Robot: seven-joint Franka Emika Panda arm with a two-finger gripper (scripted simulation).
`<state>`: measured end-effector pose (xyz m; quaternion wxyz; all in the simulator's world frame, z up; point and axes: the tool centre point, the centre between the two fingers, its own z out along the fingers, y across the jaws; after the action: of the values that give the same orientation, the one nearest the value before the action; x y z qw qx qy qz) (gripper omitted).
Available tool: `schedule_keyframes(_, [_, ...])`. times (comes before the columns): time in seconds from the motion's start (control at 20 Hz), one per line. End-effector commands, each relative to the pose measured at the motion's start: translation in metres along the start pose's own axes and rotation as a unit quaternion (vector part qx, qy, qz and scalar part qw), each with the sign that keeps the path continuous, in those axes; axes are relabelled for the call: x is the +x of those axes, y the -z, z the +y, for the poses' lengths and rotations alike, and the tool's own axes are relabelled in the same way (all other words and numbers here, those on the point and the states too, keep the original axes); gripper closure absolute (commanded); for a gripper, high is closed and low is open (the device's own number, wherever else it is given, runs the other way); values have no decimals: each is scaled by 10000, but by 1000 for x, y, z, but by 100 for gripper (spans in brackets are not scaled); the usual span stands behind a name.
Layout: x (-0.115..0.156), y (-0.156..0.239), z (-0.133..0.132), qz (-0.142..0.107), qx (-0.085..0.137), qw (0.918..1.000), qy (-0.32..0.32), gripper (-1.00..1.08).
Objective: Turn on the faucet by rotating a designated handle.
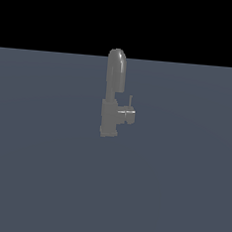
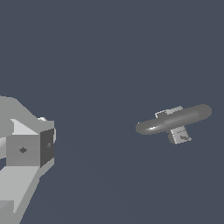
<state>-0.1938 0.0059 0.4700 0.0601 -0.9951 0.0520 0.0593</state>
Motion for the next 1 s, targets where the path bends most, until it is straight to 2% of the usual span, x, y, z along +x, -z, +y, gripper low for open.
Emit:
schedule_keyframes(0.0, [14, -2, -1, -171, 132, 9997, -144, 108])
schedule_keyframes(0.5, [71, -13, -2, -882, 691, 9909, -742, 108])
schedule_keyframes(0.95, [122, -30, 3, -1538, 1211, 9721, -1288, 108])
